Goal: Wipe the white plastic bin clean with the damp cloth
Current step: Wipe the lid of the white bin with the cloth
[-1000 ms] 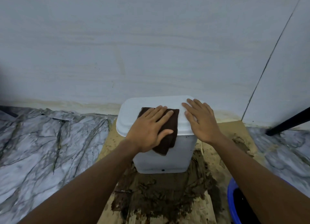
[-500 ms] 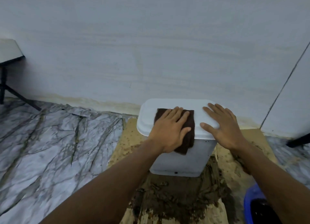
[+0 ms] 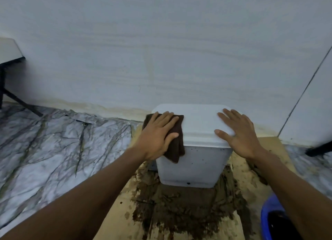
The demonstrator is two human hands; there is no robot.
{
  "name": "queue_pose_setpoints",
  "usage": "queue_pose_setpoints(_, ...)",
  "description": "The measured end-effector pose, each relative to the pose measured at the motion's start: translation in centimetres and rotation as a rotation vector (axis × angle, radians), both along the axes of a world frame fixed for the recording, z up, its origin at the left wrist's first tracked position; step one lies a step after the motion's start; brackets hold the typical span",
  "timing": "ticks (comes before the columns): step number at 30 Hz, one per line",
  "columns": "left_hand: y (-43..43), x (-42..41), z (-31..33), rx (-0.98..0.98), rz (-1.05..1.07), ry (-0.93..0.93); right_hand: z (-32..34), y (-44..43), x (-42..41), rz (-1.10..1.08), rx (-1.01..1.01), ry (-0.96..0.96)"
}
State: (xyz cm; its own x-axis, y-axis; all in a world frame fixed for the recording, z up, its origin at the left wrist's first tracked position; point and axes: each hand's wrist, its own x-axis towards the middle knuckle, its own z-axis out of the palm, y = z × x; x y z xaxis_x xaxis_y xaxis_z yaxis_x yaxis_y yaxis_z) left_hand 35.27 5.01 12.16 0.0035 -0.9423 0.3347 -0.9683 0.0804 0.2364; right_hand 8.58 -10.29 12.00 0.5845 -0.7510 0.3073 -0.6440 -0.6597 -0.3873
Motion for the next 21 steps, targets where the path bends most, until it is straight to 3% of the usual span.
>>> queue_pose_setpoints(5, -3.2, -3.5, 1.4, 0.034, -0.118, -0.122, -0.1, -0.3, -0.1, -0.009, -0.018, 0.009)
queue_pose_setpoints(13, -0.5, 0.4, 1.2, 0.059, -0.055, -0.042, -0.1, -0.1, 0.3, 0.004, -0.004, 0.003)
queue_pose_setpoints(21, -3.9, -5.5, 1.2, 0.021, -0.048, -0.08, 0.1, -0.1, 0.2, -0.034, 0.004, 0.04)
